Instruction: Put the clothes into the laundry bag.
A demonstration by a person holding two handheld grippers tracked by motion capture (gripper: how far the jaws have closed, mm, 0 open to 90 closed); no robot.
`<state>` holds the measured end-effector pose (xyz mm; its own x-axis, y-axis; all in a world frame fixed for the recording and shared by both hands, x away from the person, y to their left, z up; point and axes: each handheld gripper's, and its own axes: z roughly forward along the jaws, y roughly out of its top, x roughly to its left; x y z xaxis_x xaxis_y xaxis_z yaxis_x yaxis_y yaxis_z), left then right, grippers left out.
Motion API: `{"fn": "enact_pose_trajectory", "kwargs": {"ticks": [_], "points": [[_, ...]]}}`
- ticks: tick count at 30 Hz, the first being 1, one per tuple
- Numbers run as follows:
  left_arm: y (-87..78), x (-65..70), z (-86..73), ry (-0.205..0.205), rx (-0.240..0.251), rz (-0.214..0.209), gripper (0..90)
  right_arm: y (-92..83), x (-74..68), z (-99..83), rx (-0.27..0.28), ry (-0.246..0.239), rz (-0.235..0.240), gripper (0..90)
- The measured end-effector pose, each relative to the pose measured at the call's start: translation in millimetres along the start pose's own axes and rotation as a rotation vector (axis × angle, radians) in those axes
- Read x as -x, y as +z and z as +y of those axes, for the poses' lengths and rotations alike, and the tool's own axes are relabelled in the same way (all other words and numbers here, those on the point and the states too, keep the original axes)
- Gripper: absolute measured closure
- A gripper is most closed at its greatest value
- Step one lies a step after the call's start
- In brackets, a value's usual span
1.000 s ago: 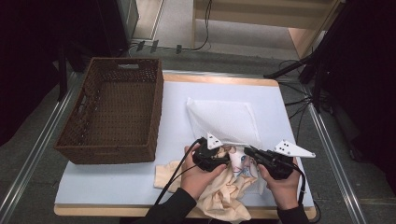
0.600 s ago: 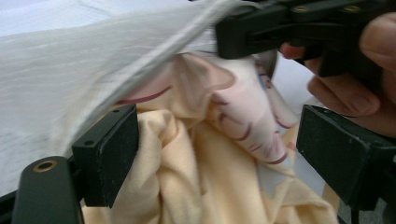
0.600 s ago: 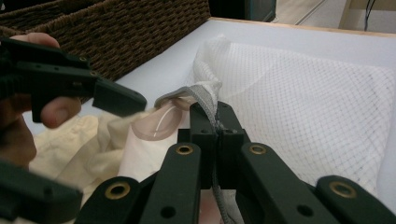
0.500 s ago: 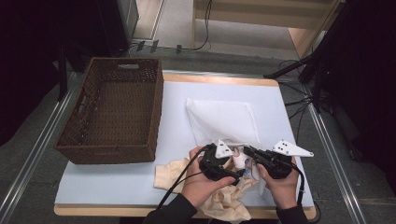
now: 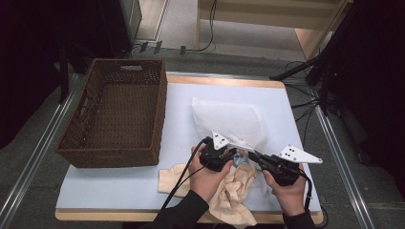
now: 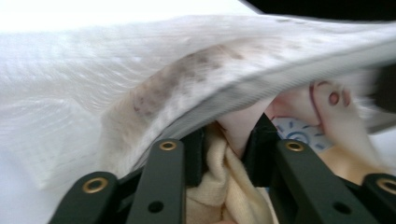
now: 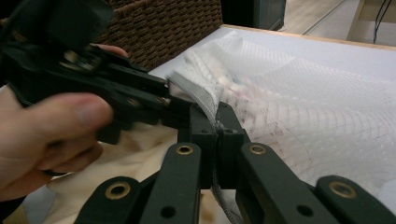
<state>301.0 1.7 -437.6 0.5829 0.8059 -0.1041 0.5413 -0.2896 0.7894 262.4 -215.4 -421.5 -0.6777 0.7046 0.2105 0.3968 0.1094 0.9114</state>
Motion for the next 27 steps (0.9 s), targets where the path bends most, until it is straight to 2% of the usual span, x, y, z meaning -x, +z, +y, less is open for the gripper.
{"fn": "enact_pose_trajectory", "kwargs": {"ticks": [1,2,4,7,10,11,12,13,14,15,16,18,20,21,23,24,25,26,27], "points": [[10.8,-1.1,-2.3,0.011,-0.074,-0.004,65.9,0.4,-0.3,-0.1,-0.004,-0.006,-0.004,88.8],[17.3,-2.7,-6.1,0.009,-0.103,-0.038,61.3,1.5,-0.2,-0.8,-0.005,-0.007,-0.006,88.8],[9.9,-4.0,-8.1,0.018,-0.065,-0.062,55.0,2.9,1.6,-2.9,-0.015,0.002,-0.011,88.8],[-10.5,-5.2,-4.0,0.010,-0.018,-0.157,40.4,1.6,6.3,-4.0,-0.015,0.013,-0.015,88.8],[-20.5,2.5,-3.1,0.034,-0.024,-0.223,31.5,1.3,9.2,-4.1,-0.012,0.025,-0.018,88.8],[-19.6,6.3,-4.2,0.052,-0.036,-0.226,29.2,1.8,9.4,-4.3,-0.012,0.028,-0.020,88.8],[-16.4,12.0,-6.4,0.082,-0.061,-0.213,27.6,2.3,9.5,-4.4,-0.012,0.028,-0.019,88.8],[-9.2,17.7,-10.1,0.127,-0.108,-0.184,26.2,3.0,9.2,-4.6,-0.016,0.027,-0.020,88.7],[-3.5,20.6,-13.0,0.141,-0.134,-0.149,25.5,4.5,7.9,-4.9,-0.016,0.025,-0.016,88.7],[6.9,22.1,-17.5,0.153,-0.179,-0.094,25.7,4.9,6.8,-4.9,-0.021,0.022,-0.016,88.7],[12.4,21.8,-20.2,0.152,-0.190,-0.085,25.7,6.0,4.9,-5.0,-0.024,0.014,-0.013,88.7],[15.9,22.5,-21.3,0.177,-0.181,-0.042,29.3,6.8,2.5,-5.1,-0.024,0.009,-0.008,88.7],[11.5,22.3,-17.8,0.173,-0.161,-0.017,46.2,6.7,1.1,-5.2,-0.027,0.001,-0.006,88.7],[9.2,20.3,-16.1,0.162,-0.151,-0.026,59.3,6.3,0.6,-5.3,-0.027,0.005,-0.006,88.7],[2.5,12.3,-11.0,0.101,-0.116,-0.066,65.8,6.1,1.0,-5.4,-0.022,0.005,-0.005,88.8],[-1.5,7.0,-8.6,0.050,-0.090,-0.095,66.8,6.0,0.8,-5.2,-0.019,0.007,-0.005,88.7],[-6.0,-1.0,-6.8,-0.051,-0.036,-0.140,67.1,5.8,0.0,-5.0,-0.019,0.008,-0.006,88.7],[-9.3,-6.4,-6.5,-0.115,0.009,-0.148,67.1,5.8,-1.3,-4.7,-0.015,0.004,-0.002,88.7],[-11.1,-8.6,-6.7,-0.141,0.037,-0.135,66.9,5.9,-2.1,-4.5,-0.014,0.000,0.002,88.7]]}}
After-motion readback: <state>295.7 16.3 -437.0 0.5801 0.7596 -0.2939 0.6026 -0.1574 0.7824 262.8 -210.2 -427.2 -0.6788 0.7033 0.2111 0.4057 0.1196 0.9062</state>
